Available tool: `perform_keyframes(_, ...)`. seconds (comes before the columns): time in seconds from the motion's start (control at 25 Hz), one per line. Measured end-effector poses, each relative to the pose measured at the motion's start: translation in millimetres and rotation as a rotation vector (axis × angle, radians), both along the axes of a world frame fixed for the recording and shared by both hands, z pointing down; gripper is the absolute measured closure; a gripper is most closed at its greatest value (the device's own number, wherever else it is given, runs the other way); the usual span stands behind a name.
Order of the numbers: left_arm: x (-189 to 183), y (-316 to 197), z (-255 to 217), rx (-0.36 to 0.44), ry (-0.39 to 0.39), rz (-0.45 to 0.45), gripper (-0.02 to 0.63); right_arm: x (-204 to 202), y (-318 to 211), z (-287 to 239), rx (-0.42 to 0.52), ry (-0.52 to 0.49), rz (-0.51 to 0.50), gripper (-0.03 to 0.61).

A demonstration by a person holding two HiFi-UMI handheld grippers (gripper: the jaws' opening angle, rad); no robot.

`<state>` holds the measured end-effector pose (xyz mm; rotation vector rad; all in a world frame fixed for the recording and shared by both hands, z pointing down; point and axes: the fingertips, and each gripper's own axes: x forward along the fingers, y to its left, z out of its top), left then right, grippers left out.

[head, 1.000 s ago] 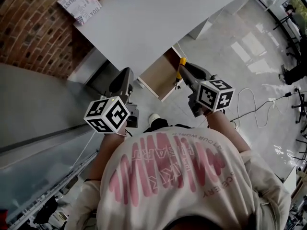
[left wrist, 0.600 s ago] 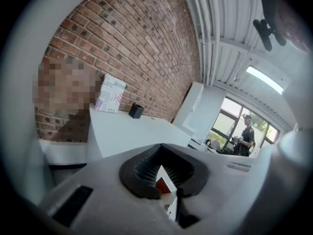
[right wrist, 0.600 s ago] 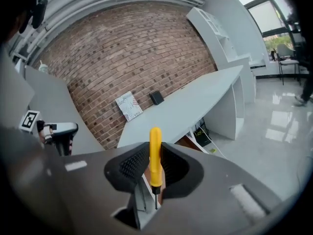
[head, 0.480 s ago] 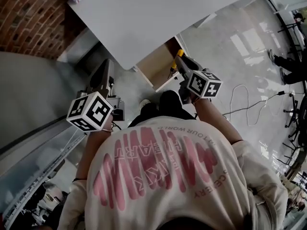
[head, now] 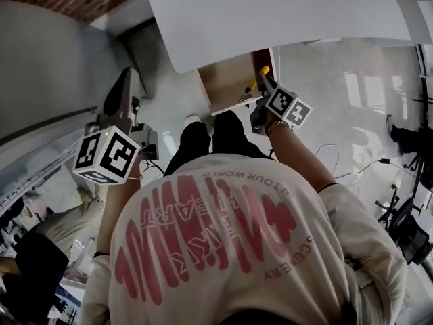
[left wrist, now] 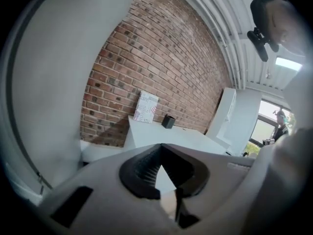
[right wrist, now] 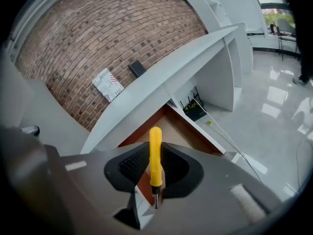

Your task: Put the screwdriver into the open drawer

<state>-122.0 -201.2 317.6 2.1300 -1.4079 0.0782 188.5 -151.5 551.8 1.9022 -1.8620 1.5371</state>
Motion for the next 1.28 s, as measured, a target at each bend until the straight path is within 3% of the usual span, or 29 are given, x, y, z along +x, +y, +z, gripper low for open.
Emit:
perform_keyframes(0.24,-23,28,11,-0.035,-0.015,-0.176,0.608,-2,-15,24,-0.051,-0.008,-0.113,0.491)
perform_keyframes(0.52,-27,54,18,-0.066,-0.041,-0.282,0.607,-3,-28,54,-0.107,0.023,-0.19,0.491)
perform_keyframes(0.72,-20,72,27,-0.101,-0.042,-0.283,0.607,4,-40,73,-0.116,0.055,-0.195,0.491)
perform_keyframes(0.92,-21,88,41,-0.144,0.04,-0.338,0.607,15,-50,86,-0.113,0.107,-0.213,0.491)
perform_keyframes(1.28,-28,95,52,-0.13,0.01,-0.348,0.607,-2,-61,110,-0.073,0.271,-0.485,0.491)
